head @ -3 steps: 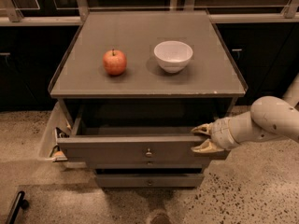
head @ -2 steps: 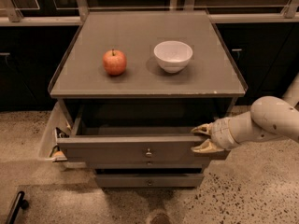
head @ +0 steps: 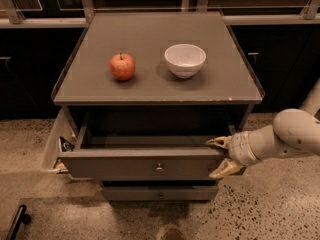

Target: Open top drawer

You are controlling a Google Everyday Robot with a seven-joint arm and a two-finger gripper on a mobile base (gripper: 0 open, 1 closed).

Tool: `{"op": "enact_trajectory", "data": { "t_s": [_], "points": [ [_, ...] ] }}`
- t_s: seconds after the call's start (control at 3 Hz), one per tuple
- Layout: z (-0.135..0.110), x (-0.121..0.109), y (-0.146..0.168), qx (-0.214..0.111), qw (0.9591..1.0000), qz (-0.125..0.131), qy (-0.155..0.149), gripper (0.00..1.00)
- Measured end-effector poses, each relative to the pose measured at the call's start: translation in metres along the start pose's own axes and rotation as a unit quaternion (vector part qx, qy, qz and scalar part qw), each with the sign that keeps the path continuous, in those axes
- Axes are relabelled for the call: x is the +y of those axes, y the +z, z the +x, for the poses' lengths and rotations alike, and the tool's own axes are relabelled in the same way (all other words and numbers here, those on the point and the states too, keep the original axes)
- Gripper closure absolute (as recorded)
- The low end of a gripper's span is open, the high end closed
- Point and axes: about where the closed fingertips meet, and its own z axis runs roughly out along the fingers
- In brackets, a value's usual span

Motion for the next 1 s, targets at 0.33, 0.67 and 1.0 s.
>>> {"op": "enact_trajectory", "data": {
  "t_s": [0.33, 0.67, 1.0],
  "points": [
    [-0.001, 0.000, -0.001, 0.000, 1.0000, 0.000, 0.000, 0.14],
    [0.004, 0.048, -0.014, -0.006, 0.9999, -0.013, -0.005, 0.38],
    [0.000, 0.046, -0.018, -0.006, 0.9999, -0.013, -0.005, 0.61]
  ]
}}
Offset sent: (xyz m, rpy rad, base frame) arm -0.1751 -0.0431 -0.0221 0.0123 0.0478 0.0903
